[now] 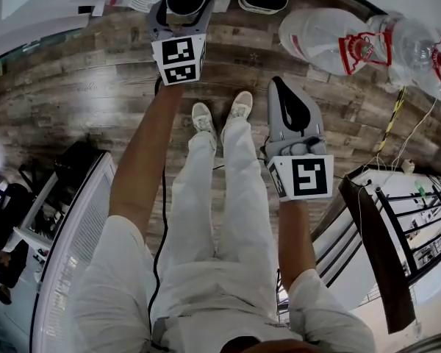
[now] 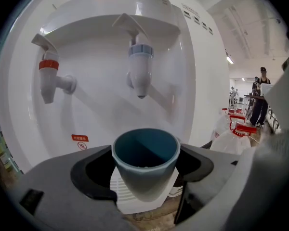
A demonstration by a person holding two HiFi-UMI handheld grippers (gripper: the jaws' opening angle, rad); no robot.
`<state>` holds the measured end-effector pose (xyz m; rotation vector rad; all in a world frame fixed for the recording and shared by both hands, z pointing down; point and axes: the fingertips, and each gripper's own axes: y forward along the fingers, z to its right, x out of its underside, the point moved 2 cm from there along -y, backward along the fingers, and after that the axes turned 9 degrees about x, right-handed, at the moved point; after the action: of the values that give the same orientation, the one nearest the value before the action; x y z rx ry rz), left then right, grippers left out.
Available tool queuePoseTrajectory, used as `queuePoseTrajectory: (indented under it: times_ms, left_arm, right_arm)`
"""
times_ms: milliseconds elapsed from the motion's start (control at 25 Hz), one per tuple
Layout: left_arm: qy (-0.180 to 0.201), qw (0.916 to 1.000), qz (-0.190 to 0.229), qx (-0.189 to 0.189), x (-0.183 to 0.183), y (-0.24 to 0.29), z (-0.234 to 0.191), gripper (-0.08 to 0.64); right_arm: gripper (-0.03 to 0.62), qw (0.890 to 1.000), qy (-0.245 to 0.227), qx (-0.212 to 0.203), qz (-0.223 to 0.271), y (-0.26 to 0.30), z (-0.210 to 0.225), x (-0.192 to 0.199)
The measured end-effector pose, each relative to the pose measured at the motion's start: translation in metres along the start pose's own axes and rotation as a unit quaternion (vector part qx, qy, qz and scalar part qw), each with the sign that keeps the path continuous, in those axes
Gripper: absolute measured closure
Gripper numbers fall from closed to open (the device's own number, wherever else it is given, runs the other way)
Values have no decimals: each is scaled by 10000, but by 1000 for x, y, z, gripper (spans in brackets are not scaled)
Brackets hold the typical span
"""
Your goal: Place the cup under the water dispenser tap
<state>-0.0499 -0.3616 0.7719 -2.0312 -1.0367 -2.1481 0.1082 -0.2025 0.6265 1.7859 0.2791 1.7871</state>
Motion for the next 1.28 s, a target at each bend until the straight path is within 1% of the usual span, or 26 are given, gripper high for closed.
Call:
queuePoseTrajectory:
  times_ms: [320,440,760,880,1080,1200,1280]
  left_arm:
    - [162,9998,93,-75,2,2,-1,181]
    - [176,9998,42,-87,2,2,0,174]
    - [-30,9998,-162,-71,0,-1,-2,144]
    - [-44,9998,-199,-34,-2,-6,-1,143]
    - [-21,9997,-250,64,-12,-21,2,143]
    - [28,9996,-258,147,-23,-35,8,143]
    - [-6,9996,-215,174,-33,-46,11,143]
  right_arm:
    - [592,10000,-42,-31,-66,5,-1,7]
    - [592,10000,-39,-47,-56,5,-3,6]
    - [592,10000,-45,-60,2,-1,-4,-3]
    - [592,10000,-56,-69,30,-4,-7,-8]
    - [592,9999,-85,-49,126,-13,-11,-20]
    - [592,9998,-98,-36,175,-23,-14,-30]
    - [592,9997,-98,-20,224,-30,-16,-37]
